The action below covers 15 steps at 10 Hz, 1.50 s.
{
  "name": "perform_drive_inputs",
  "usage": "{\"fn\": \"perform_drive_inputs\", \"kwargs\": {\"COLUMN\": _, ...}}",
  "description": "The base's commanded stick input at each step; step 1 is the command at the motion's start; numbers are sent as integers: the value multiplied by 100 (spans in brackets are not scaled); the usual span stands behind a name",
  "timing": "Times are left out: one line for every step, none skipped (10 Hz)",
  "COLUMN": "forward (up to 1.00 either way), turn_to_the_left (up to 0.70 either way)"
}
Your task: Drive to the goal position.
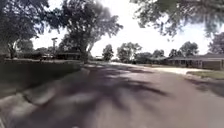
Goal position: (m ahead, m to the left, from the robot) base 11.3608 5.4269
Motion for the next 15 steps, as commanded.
{"fn": "perform_drive_inputs", "kwargs": {"forward": 100, "turn_to_the_left": 0}}
{"fn": "perform_drive_inputs", "kwargs": {"forward": 100, "turn_to_the_left": 0}}
{"fn": "perform_drive_inputs", "kwargs": {"forward": 100, "turn_to_the_left": 0}}
{"fn": "perform_drive_inputs", "kwargs": {"forward": 100, "turn_to_the_left": 0}}
{"fn": "perform_drive_inputs", "kwargs": {"forward": 100, "turn_to_the_left": 0}}
{"fn": "perform_drive_inputs", "kwargs": {"forward": 100, "turn_to_the_left": 0}}
{"fn": "perform_drive_inputs", "kwargs": {"forward": 100, "turn_to_the_left": 0}}
{"fn": "perform_drive_inputs", "kwargs": {"forward": 100, "turn_to_the_left": 0}}
{"fn": "perform_drive_inputs", "kwargs": {"forward": 100, "turn_to_the_left": 0}}
{"fn": "perform_drive_inputs", "kwargs": {"forward": 100, "turn_to_the_left": 0}}
{"fn": "perform_drive_inputs", "kwargs": {"forward": 100, "turn_to_the_left": 0}}
{"fn": "perform_drive_inputs", "kwargs": {"forward": 100, "turn_to_the_left": 0}}
{"fn": "perform_drive_inputs", "kwargs": {"forward": 100, "turn_to_the_left": 0}}
{"fn": "perform_drive_inputs", "kwargs": {"forward": 100, "turn_to_the_left": 0}}
{"fn": "perform_drive_inputs", "kwargs": {"forward": 100, "turn_to_the_left": 0}}
